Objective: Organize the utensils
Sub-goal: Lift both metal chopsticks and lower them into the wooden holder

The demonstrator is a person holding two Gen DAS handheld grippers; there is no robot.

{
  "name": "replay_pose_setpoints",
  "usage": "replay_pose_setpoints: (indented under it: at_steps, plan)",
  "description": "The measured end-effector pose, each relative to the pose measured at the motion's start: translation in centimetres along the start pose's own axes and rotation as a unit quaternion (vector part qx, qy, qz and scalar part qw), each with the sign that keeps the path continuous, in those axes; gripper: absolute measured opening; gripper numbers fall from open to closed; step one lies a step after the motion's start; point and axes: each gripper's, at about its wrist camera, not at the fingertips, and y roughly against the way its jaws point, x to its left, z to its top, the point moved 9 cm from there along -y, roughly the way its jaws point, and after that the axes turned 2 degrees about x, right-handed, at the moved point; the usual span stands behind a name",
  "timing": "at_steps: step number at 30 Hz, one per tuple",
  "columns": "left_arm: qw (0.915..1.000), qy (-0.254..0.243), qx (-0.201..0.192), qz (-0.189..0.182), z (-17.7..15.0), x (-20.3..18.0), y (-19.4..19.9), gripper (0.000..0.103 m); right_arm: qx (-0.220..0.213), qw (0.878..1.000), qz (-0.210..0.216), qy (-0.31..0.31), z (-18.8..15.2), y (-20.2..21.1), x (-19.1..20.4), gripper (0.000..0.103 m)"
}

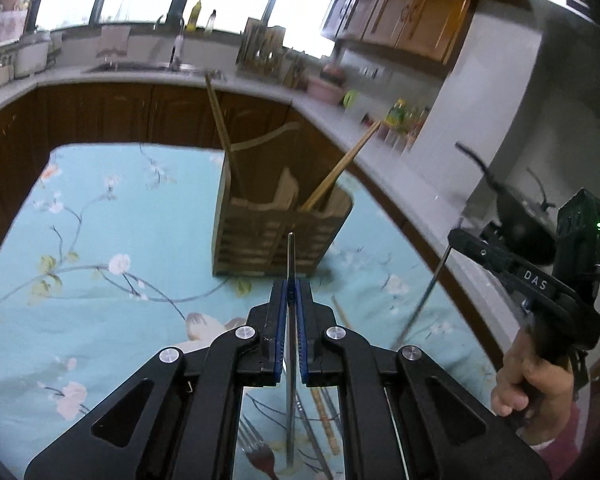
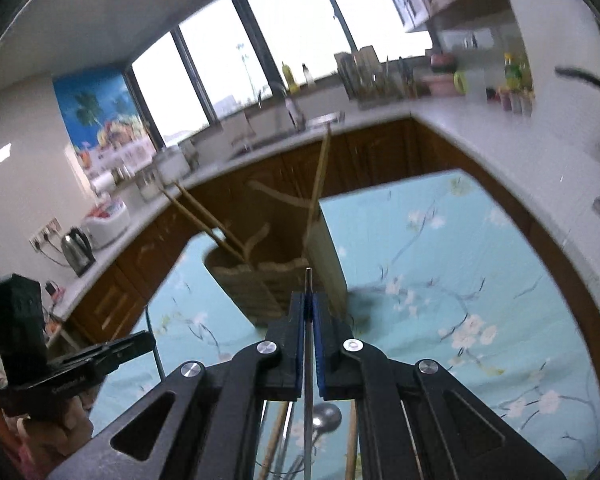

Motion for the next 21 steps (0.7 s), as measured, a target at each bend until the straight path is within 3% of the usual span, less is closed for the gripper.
replay_pose_setpoints:
  at_steps: [6,21]
  plan:
    - [0.9990,-0.004,-0.044,-0.001,1.7,-0.4,3.1,0.004,-0.044,0.999,0.001,0.012,2.4,2.4,1.0,0.004]
    - [0.9977,-0.001,-0.067,0.008,2.9,0.1,4.2,0.004,-0.064,0.998,0.011,0.015,4.0,3.3,1.7,0.004]
